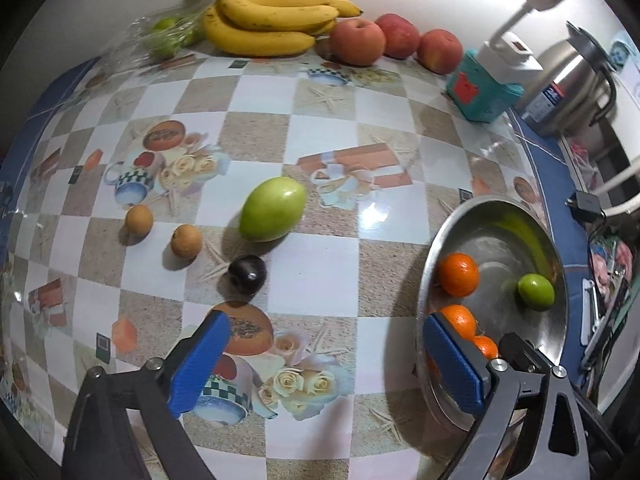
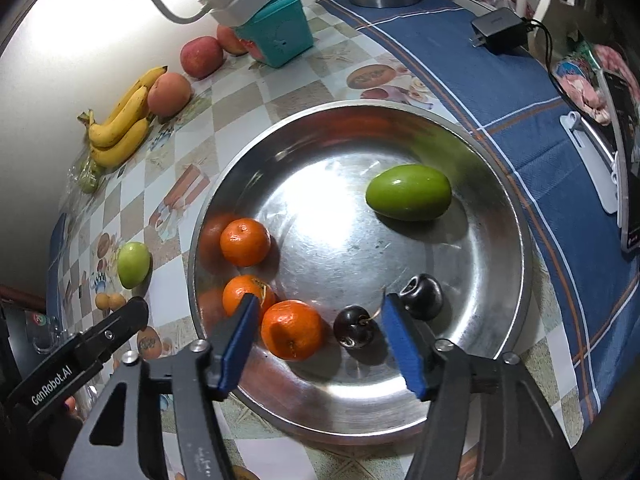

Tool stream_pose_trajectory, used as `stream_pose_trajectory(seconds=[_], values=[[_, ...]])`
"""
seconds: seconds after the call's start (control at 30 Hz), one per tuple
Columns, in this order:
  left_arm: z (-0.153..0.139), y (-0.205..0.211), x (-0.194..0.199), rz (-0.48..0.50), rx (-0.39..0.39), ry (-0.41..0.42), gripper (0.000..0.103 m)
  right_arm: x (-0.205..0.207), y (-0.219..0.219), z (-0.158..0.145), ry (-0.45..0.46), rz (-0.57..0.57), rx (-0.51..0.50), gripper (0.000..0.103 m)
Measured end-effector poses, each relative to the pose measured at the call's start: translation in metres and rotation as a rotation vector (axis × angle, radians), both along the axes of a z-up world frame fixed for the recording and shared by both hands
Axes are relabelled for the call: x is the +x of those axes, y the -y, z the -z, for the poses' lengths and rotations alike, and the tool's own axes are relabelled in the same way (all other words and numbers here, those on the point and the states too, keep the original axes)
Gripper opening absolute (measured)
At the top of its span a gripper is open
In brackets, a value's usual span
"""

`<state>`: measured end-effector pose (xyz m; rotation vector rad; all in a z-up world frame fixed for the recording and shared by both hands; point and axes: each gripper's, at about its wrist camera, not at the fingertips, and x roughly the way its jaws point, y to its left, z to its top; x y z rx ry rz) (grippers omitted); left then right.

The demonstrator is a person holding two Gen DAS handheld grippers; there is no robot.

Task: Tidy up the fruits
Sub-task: 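Open both tools to release the orange and plum in the basin, then lift both tools out of the basin back over the table fruit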

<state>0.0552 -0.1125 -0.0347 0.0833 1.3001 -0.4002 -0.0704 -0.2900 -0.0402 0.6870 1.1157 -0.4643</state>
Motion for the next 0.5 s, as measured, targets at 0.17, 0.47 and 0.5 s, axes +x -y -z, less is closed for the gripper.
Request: stream_pose_trajectory(seconds=[0.17, 0.47, 0.5], values=[[0.003, -0.013, 0.006, -0.075, 0.02, 0.002, 0.103, 0.003, -0.002, 0.001, -0.009, -0.013, -0.01, 0.075], [0.002, -0.034, 0.017, -0.186, 0.008, 0.006, 0.103, 0.006, -0.006, 0.002, -0.015, -0.037, -0.033, 0.09], [0.002, -0.036, 0.018, -0.193, 0.008, 0.007, 0.103, 0.007, -0.006, 0.003, -0.016, -0.038, -0.036, 0.09]])
